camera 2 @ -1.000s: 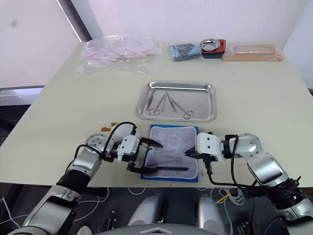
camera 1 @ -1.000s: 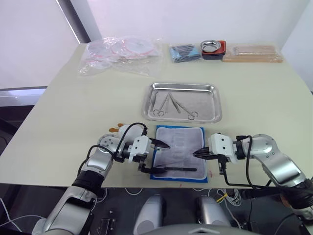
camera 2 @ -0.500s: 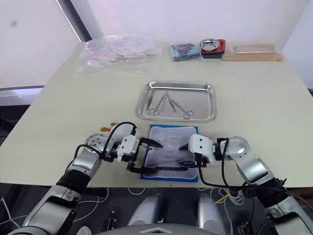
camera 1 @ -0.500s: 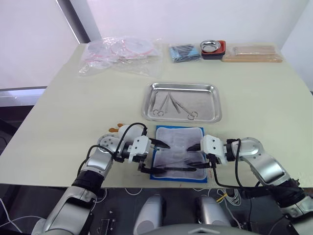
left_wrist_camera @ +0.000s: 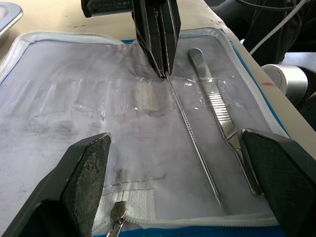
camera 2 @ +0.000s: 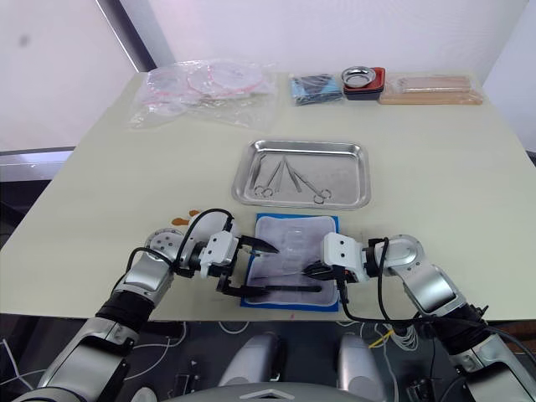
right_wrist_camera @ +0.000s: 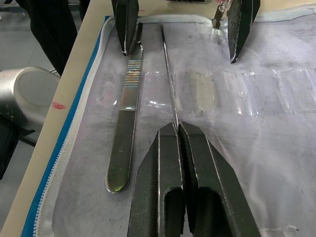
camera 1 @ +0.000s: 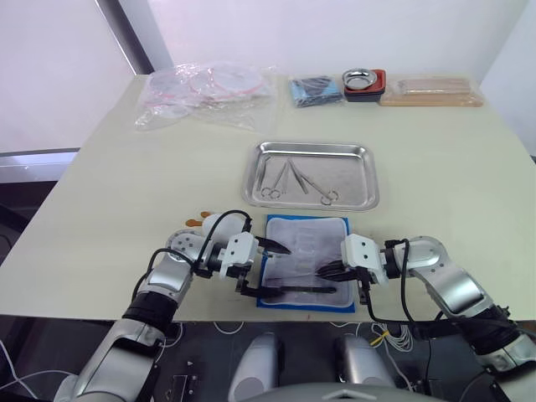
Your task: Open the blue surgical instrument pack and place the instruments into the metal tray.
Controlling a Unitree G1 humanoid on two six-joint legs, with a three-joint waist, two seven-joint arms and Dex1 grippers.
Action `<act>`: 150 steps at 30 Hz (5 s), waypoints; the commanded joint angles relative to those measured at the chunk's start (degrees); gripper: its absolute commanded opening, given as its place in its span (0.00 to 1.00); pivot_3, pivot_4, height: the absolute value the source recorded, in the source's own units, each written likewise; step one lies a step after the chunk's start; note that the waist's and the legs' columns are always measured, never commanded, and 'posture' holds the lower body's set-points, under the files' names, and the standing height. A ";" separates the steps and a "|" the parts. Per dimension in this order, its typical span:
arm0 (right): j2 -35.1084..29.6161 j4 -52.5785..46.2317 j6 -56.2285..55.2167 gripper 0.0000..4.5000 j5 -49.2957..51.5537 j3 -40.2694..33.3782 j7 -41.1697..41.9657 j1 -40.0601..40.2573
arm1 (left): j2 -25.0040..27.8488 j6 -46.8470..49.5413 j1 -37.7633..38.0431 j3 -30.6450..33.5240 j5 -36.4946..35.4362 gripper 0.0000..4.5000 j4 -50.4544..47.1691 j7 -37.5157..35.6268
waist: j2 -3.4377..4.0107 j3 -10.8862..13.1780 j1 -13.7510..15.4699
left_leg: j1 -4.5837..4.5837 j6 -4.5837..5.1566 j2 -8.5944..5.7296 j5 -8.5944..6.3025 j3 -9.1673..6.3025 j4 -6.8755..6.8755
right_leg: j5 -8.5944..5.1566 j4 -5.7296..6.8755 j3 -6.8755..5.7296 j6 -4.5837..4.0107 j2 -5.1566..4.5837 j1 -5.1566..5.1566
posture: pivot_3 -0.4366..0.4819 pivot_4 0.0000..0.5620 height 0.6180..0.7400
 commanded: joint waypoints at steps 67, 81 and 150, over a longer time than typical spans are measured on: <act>-22.74 -11.67 -0.56 0.01 10.10 -20.26 6.45 5.64 | 0.07 0.22 1.61 -3.03 6.20 1.00 6.26 1.50 | -0.18 0.15 0.33 | -0.08 -0.01 0.00 0.00 0.01 -0.01 | -0.01 -0.05 -0.05 0.01 -0.12 -0.04 | 0.48 0.27 1.00; -7.20 -10.28 18.89 0.01 13.34 -19.16 -12.27 -2.40 | 0.08 0.11 1.50 -2.94 6.35 1.00 6.58 1.75 | 0.02 0.07 0.52 | -0.09 -0.01 0.00 0.00 0.00 -0.01 | -0.01 -0.04 -0.05 0.00 -0.13 -0.04 | 0.48 0.27 1.00; -11.62 -11.38 5.52 1.00 23.43 -27.59 7.08 9.92 | 1.37 0.74 3.00 -2.00 4.21 1.00 4.85 -0.36 | -0.03 0.16 -0.22 | -0.09 0.05 0.07 0.03 0.03 -0.12 | 0.04 -0.06 0.03 -0.09 -0.01 -0.09 | 0.48 0.27 1.00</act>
